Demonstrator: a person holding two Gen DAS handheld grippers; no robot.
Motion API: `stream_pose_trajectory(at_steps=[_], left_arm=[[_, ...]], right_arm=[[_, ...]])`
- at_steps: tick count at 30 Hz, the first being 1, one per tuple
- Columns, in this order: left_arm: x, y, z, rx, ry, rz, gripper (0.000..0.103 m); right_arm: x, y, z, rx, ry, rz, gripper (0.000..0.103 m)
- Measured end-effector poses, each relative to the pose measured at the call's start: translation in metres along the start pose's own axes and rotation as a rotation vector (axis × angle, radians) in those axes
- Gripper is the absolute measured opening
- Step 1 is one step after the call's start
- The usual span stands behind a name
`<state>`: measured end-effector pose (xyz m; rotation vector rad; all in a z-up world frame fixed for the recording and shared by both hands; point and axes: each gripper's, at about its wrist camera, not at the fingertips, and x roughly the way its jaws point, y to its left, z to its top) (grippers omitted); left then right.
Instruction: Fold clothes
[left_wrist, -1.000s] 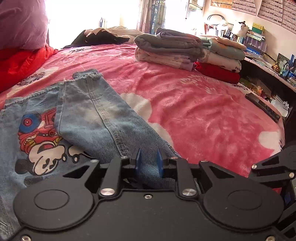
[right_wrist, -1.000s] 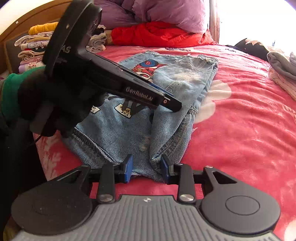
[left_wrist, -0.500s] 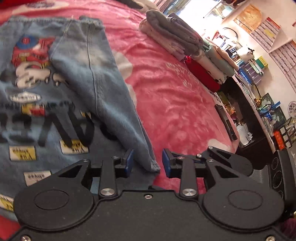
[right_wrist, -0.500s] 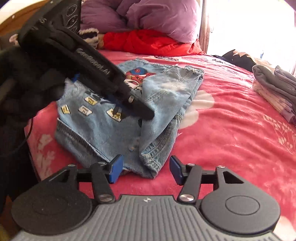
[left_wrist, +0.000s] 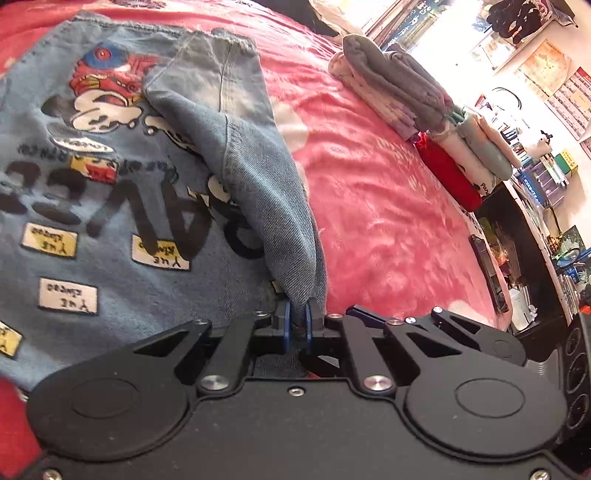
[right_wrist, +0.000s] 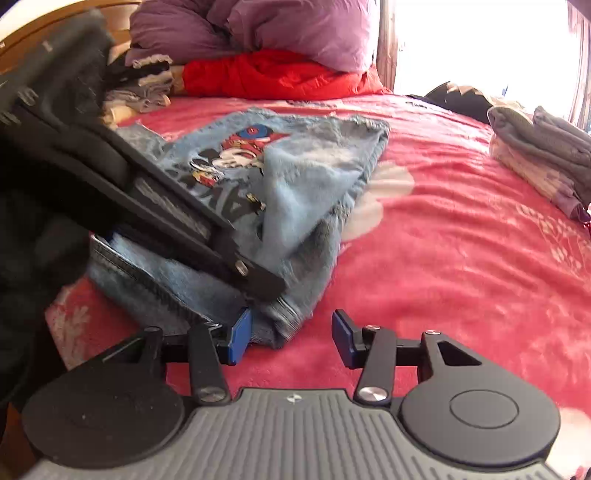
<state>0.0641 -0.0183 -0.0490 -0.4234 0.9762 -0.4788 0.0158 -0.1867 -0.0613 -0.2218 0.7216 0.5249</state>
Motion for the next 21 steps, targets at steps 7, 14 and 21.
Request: stream_pose_trajectory(at_steps=[7,14,21], left_arm=[[0.008,0.01,-0.002,-0.018,0.063,0.024,0.005],[0.004,0.008,-0.003,-0.006,0.056,0.022,0.006],[0.011,0.012,-0.006,-0.007,0.067,0.047,0.006]], right_arm=[[-0.005,-0.003,0.0,0.005,-0.016,0.01,0.044],[-0.017,-0.033,0.006,0.161,-0.101,0.078,0.023],[0.025,-0.009,0.005,-0.001,0.009,0.017,0.013]])
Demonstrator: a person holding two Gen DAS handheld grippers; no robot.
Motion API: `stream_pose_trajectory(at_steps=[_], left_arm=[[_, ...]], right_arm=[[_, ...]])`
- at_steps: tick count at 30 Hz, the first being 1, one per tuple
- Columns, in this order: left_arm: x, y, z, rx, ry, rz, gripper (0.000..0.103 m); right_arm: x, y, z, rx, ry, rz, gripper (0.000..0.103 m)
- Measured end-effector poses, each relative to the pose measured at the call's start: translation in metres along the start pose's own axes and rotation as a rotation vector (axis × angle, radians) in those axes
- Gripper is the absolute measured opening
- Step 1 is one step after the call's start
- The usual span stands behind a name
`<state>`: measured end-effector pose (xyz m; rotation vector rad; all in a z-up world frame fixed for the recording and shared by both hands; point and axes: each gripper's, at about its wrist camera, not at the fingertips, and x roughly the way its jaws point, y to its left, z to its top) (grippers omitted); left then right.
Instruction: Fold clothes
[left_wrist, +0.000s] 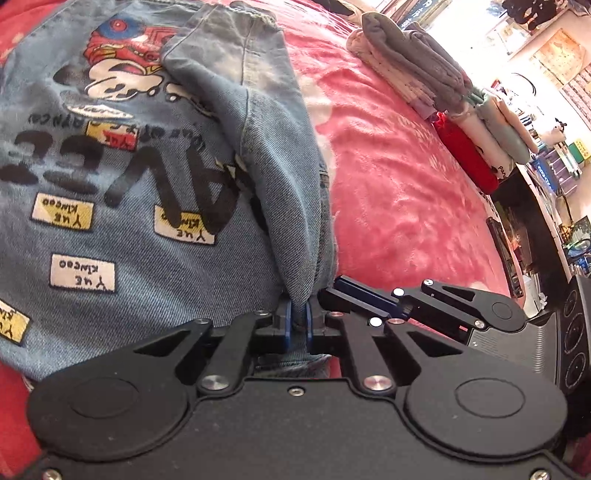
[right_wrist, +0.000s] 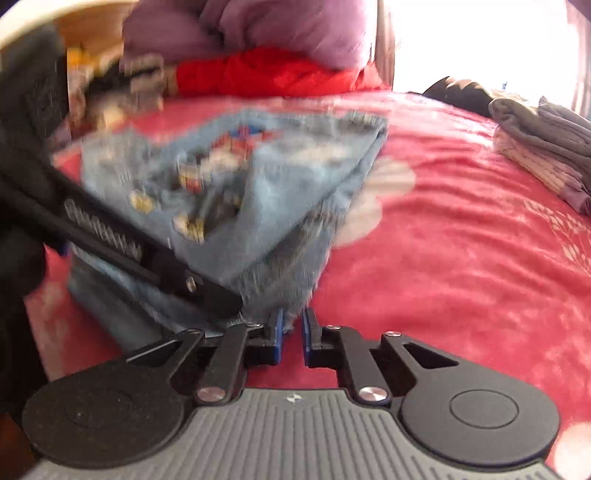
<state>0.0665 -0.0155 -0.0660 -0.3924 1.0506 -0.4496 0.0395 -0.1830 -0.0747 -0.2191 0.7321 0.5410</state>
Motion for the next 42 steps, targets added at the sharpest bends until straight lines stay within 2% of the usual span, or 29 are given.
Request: stream_pose_trajectory(at_steps=[2,5,10,14,15,16,19,23,28,30,32,36,38,40,42], left_arm=[[-0.002,-0.001,0.001,0.01,-0.003,0.005,0.006],[0.0,0.002,0.0,0.0,-0.001,0.004,0.007],[0.0,0.002,-0.001,0.007,-0.006,0.011,0.008],[0.001,0.003,0.0,0.018,0.008,0.006,0.011],[0.001,0.002,0.001,0.024,0.016,0.003,0.011],[-0.002,0.001,0.0,0.037,0.016,0.005,0.011],[-0.015,-0.008,-0.004,0.106,-0.008,0.027,0.011],[-0.037,-0.016,-0.005,0.177,-0.078,0.046,0.011],[-0.056,-0.025,-0.002,0.253,-0.156,0.108,0.011],[-0.052,-0.025,-0.001,0.244,-0.16,0.115,0.011],[-0.046,-0.02,0.0,0.221,-0.145,0.114,0.011],[-0.042,-0.009,0.001,0.151,-0.158,0.101,0.015],[-0.042,-0.002,0.003,0.116,-0.171,0.1,0.016],[-0.043,0.002,0.006,0.087,-0.187,0.093,0.016],[-0.042,-0.006,0.014,0.119,-0.207,0.076,0.016]], right_arm=[[0.002,0.004,0.0,-0.029,0.008,-0.007,0.012],[-0.007,0.014,-0.003,-0.1,-0.032,-0.028,0.012],[0.003,0.035,-0.006,-0.234,0.015,-0.081,0.009],[-0.014,0.043,-0.007,-0.27,-0.065,-0.104,0.009],[-0.009,0.044,-0.008,-0.284,-0.035,-0.093,0.01],[-0.004,0.046,-0.01,-0.3,-0.007,-0.082,0.006],[-0.003,0.055,-0.01,-0.357,-0.005,-0.102,0.005],[-0.017,0.049,-0.004,-0.312,-0.071,-0.099,0.005],[-0.027,0.021,0.004,-0.156,-0.096,-0.068,0.006],[-0.03,0.008,0.005,-0.084,-0.114,-0.044,0.006],[-0.027,0.005,0.006,-0.073,-0.114,-0.027,0.007],[-0.01,0.02,0.001,-0.147,-0.062,0.02,0.007],[-0.002,0.028,-0.001,-0.195,-0.027,0.016,0.005],[-0.003,0.026,0.0,-0.172,-0.018,0.026,0.005],[-0.004,0.023,0.0,-0.159,-0.02,0.041,0.005]])
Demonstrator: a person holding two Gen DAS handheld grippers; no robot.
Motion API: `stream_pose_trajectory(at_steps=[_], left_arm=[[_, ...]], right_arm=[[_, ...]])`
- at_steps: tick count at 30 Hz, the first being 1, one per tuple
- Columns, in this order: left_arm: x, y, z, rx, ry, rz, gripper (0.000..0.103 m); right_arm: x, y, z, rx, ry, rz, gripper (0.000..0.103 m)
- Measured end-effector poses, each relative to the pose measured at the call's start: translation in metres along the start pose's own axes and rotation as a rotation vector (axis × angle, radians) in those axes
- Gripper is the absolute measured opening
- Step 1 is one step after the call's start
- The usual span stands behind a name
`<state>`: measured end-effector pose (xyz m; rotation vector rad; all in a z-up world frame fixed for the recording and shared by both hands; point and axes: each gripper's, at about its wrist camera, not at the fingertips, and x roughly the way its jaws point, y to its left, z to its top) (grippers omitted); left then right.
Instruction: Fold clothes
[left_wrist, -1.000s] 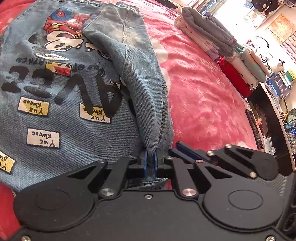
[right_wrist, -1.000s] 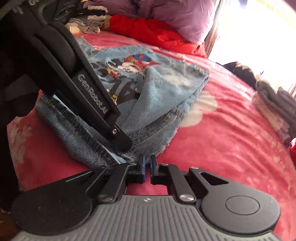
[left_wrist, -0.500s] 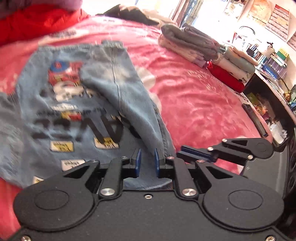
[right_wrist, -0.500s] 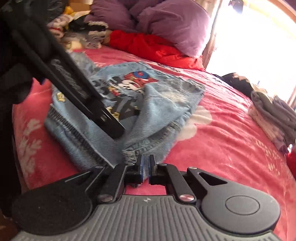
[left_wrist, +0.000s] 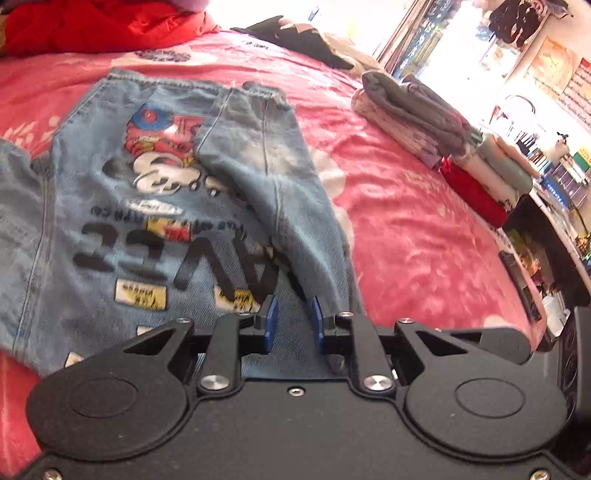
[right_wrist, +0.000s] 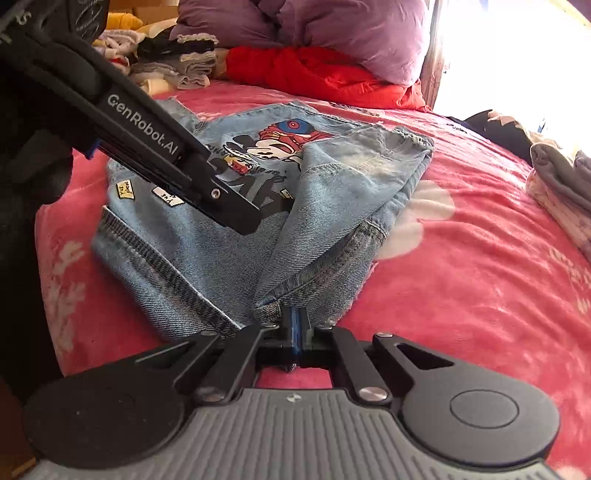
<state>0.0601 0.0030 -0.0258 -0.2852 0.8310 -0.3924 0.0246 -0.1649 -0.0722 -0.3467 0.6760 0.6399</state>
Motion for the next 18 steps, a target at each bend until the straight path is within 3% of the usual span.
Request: stream_pose_trajectory(at_steps=[4,8,11,14,18], left_arm=[[0.014,-0.033,0.021,0.161,-0.031,-0.032,0.016],[0.052,-0.059,0.035,0.318,0.007,0.026,0.016],[0.093,-0.047,0.037,0.328,0.098,0.088,0.016],[0.103,-0.037,0.039,0.286,0.1,0.067,0.016],[0.099,-0.043,0.041,0.314,0.112,0.079,0.015]], right_arm=[[0.001,0.003,0.0,-0.026,-0.001,-0.012,0.005],[0.001,0.003,0.0,-0.03,-0.003,-0.011,0.005],[0.001,0.005,0.0,-0.045,-0.001,-0.017,0.005],[0.005,0.007,-0.001,-0.062,0.012,-0.024,0.005],[0.007,0.007,0.0,-0.063,0.016,-0.023,0.005]])
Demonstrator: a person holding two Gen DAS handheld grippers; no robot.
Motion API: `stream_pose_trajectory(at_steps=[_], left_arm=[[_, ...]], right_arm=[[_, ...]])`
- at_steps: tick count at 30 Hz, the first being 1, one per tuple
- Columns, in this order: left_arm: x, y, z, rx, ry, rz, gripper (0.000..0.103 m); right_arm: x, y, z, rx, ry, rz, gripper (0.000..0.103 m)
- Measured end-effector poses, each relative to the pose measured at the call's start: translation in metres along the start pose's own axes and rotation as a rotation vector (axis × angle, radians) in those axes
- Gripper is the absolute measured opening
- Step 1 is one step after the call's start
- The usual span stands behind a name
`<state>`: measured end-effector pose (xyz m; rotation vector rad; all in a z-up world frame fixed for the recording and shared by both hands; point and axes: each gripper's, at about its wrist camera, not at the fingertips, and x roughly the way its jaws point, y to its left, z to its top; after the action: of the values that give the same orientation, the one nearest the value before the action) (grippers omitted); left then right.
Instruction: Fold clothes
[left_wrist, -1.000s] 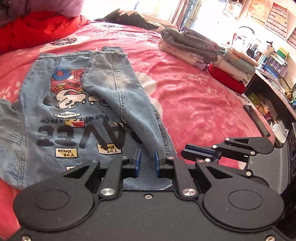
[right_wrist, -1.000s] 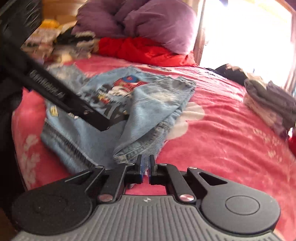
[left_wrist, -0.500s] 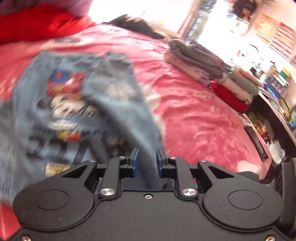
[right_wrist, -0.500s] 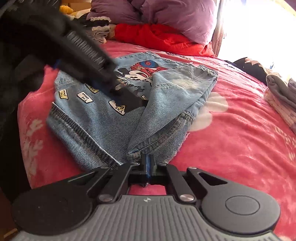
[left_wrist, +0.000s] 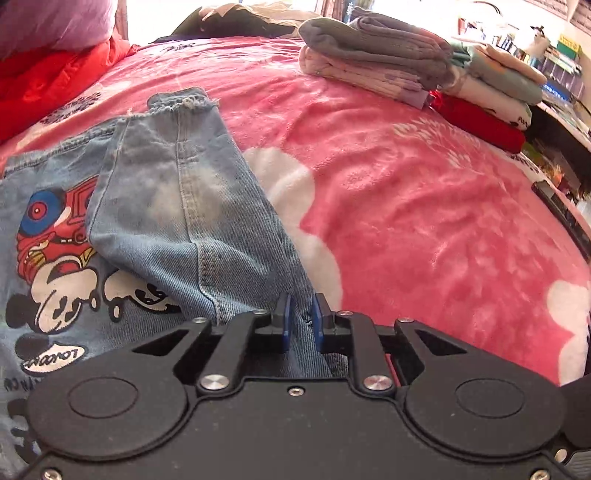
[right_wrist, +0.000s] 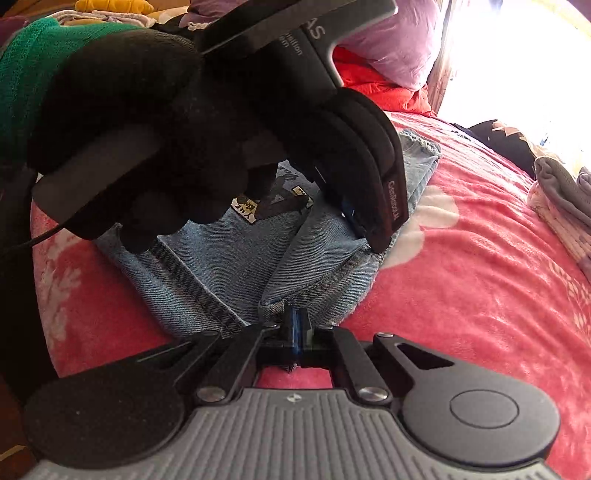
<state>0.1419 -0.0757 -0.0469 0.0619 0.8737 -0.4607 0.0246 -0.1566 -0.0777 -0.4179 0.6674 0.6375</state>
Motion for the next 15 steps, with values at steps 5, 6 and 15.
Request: stream_pose_trajectory(at_steps=[5,6,15], left_arm=[[-0.023,-0.002,0.024,0.003,-0.059,-0.01,0.015],[-0.018,-0.002,0.026,0.003,-0.051,-0.003,0.015],[-0.04,0.025,0.014,-0.141,-0.085,-0.045,0.026]], right_arm=[[-0.002,0.002,0.001,-0.011,-0.006,-0.004,0.005],[-0.002,0.001,0.001,-0.011,-0.006,-0.004,0.005],[-0.003,-0.013,0.0,0.064,-0.014,0.035,0.005]])
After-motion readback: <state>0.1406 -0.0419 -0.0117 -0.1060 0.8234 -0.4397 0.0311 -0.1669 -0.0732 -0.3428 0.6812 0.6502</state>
